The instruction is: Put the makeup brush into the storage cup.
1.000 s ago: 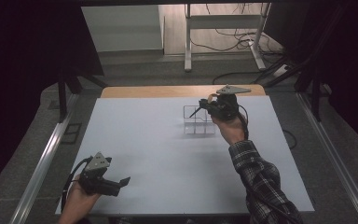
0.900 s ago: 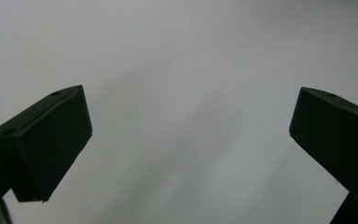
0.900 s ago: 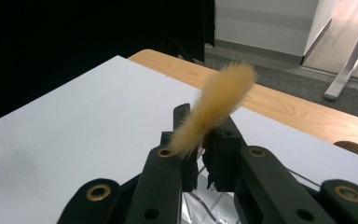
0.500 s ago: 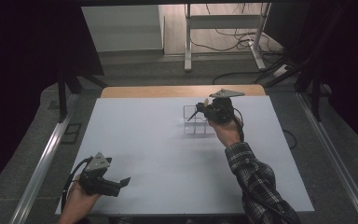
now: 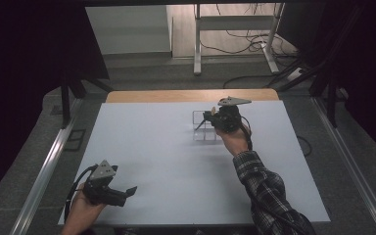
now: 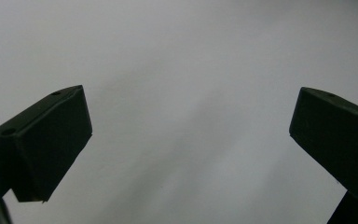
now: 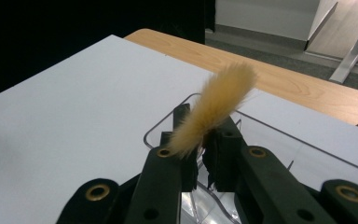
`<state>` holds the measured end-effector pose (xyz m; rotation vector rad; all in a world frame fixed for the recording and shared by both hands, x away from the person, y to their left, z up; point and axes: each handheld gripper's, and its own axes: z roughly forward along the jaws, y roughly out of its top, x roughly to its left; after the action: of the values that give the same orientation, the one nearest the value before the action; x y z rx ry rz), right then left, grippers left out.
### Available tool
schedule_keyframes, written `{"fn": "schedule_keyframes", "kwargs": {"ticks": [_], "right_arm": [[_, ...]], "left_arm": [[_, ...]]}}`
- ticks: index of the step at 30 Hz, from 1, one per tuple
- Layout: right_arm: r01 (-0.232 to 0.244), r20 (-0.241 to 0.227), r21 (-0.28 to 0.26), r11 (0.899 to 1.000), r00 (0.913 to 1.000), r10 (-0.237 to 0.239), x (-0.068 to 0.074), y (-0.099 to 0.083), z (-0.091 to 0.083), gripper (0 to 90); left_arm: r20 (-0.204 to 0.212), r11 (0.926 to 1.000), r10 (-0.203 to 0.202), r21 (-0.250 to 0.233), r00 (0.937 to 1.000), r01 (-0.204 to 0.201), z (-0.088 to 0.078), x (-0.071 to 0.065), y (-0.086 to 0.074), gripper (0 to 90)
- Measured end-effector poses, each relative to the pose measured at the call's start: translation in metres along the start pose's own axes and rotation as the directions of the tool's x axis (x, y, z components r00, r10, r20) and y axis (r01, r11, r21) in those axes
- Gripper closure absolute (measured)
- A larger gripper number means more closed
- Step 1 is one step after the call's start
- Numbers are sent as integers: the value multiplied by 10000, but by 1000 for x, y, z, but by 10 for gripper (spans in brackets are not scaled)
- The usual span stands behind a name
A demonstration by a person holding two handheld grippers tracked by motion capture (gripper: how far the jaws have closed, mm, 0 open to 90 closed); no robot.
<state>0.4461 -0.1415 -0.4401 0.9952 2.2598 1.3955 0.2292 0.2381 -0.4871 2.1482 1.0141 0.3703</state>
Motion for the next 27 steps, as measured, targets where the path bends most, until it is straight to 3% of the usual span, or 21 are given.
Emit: {"fn": "schedule_keyframes", "kwargs": {"ticks": [7,8,11,15,16,20,27], "right_arm": [[150,66,140,9998,9999,-151,1,-2,3,793],[178,95,109,9998,9998,-179,1,-2,3,728],[267,138,95,9996,9995,-269,2,0,4,418],[172,-281,278,9995,9995,-164,1,3,8,118],[86,-282,420,9991,9996,-74,1,3,8,85],[256,96,703,9972,9996,-264,1,1,9,24],[361,-17,916,9951,9993,-361,3,1,8,4]], "left_arm": [[7,10000,10,7,10000,-10,0,0,0,1],[7,10000,25,16,10000,-25,0,0,0,1],[3,10000,27,17,10000,-27,0,-1,0,1],[-3,10000,8,18,10000,-8,0,0,0,1],[-6,10000,9,21,10000,-9,0,0,0,1],[-1,10000,-10,30,10000,10,0,-1,0,1],[-3,10000,-11,25,10000,11,0,0,0,1]]}}
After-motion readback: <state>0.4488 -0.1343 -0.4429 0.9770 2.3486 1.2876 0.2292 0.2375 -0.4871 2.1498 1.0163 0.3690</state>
